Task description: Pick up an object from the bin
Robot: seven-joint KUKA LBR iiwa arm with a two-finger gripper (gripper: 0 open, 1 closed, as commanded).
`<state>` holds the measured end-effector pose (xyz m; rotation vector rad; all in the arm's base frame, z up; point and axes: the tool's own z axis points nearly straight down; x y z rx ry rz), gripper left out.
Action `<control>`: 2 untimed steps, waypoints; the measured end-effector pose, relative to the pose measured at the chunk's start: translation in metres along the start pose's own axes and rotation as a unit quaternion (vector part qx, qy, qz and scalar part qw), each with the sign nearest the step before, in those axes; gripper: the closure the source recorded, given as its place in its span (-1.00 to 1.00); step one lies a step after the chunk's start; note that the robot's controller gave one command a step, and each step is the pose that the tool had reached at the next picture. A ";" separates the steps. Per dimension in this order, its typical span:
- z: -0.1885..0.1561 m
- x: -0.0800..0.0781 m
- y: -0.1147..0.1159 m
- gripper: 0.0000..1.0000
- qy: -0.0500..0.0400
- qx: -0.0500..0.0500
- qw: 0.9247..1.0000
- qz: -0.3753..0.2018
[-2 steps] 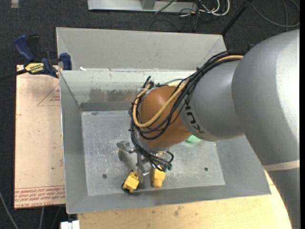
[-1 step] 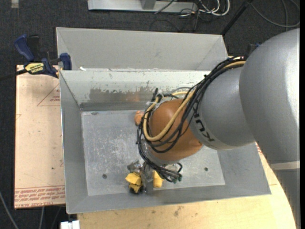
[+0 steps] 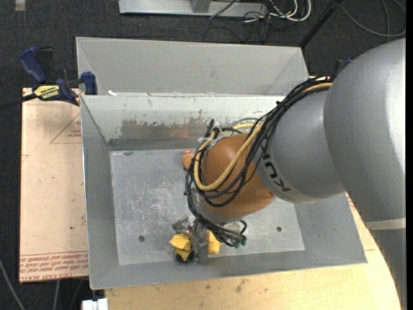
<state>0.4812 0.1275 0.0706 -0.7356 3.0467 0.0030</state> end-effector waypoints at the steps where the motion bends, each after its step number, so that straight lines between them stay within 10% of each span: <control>1: -0.048 -0.024 -0.019 1.00 0.005 -0.001 1.000 0.001; 2: -0.156 -0.022 -0.019 1.00 0.002 0.000 1.000 -0.002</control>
Offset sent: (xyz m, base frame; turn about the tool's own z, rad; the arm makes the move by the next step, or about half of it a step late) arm 0.0270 -0.0078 0.1567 -0.0054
